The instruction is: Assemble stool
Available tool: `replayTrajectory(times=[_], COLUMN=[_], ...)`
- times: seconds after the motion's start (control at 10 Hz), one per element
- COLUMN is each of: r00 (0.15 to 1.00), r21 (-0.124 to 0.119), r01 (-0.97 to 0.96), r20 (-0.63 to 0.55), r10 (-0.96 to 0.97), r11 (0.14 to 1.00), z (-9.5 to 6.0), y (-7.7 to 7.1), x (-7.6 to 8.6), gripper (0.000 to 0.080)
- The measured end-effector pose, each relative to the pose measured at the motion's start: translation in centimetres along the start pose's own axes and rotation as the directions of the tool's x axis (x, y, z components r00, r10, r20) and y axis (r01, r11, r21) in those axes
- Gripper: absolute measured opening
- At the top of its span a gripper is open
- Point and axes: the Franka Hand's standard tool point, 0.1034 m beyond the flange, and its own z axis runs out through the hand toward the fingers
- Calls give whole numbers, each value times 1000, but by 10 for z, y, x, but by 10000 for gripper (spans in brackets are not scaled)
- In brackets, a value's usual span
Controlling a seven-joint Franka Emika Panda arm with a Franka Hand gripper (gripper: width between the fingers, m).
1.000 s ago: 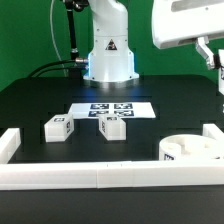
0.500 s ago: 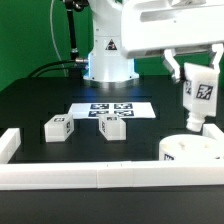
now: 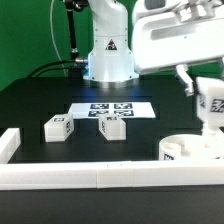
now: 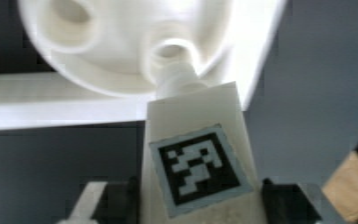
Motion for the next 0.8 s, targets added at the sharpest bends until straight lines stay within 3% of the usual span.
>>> replayTrajectory(times=[0.2, 0.3, 0.5, 0.6, 0.8], r00=[1000, 999, 1000, 1000, 1000], r21=[-5, -10, 34, 54, 73], r01=[20, 42, 21, 13, 6], r20=[0, -4, -5, -5, -2], r10=[-20, -42, -21, -13, -5], r11=[1000, 999, 999, 998, 997], z=[0, -2, -3, 0, 10], y=[6, 24, 37, 37, 19], x=[0, 3, 3, 1, -6], gripper=[324, 324, 324, 324, 324])
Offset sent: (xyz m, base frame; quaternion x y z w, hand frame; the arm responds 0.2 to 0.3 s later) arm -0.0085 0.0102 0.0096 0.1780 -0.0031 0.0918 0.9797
